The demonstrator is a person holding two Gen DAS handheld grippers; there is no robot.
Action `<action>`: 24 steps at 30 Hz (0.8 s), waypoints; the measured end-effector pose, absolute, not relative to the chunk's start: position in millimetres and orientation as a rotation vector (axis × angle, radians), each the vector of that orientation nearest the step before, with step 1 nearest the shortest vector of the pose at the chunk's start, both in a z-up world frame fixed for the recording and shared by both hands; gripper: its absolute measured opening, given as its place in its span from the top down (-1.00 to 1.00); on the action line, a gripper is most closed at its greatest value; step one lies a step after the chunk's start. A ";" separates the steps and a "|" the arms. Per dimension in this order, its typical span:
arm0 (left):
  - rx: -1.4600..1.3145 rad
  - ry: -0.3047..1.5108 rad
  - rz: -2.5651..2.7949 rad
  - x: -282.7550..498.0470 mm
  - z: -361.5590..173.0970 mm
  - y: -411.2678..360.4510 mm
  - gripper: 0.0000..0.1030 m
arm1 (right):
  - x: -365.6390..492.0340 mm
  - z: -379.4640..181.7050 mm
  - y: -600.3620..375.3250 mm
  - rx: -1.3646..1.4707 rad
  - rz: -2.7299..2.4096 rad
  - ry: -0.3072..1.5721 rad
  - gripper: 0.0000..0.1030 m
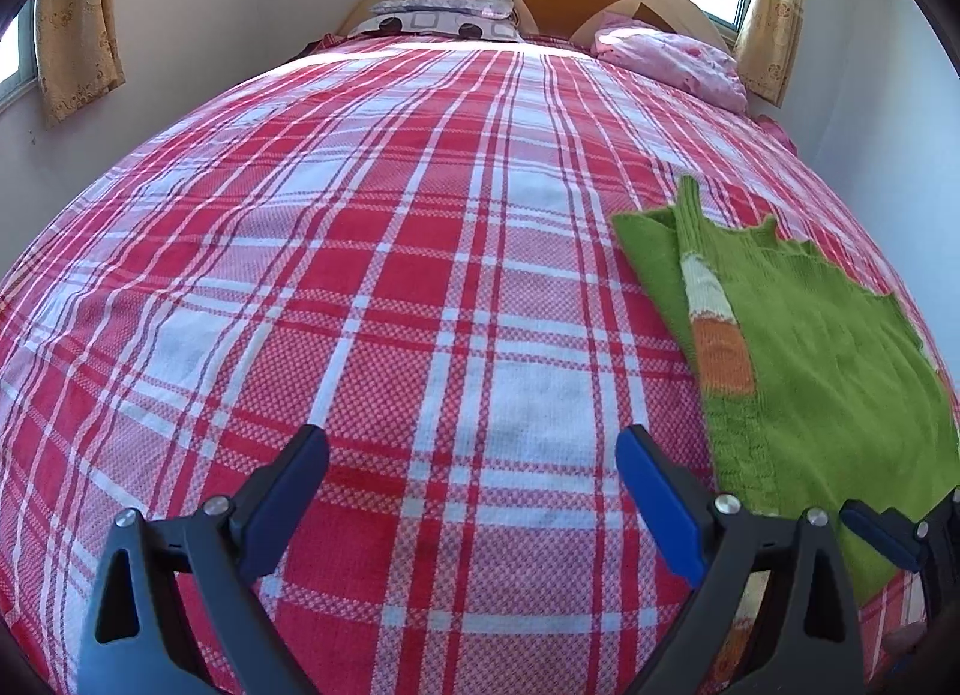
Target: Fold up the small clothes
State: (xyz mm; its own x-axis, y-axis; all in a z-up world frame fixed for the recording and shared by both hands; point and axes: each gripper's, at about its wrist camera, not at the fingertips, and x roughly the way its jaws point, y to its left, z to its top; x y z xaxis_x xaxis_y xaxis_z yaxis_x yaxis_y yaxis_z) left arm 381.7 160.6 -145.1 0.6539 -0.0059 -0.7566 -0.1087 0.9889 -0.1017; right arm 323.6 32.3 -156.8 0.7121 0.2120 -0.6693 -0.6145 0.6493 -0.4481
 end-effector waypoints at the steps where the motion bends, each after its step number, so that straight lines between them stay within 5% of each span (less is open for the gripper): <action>1: -0.154 0.845 0.046 384.5 -143.7 160.6 -0.92 | 322.9 -156.8 33.1 -0.725 0.501 0.612 -0.13; 19: -0.342 0.801 -0.240 471.6 -138.5 125.4 -0.89 | 320.6 -160.6 41.0 -0.747 0.475 0.573 -0.13; 24: -0.321 0.822 -0.286 487.5 -142.4 110.4 -0.65 | 318.9 -162.4 43.5 -0.754 0.469 0.564 -0.13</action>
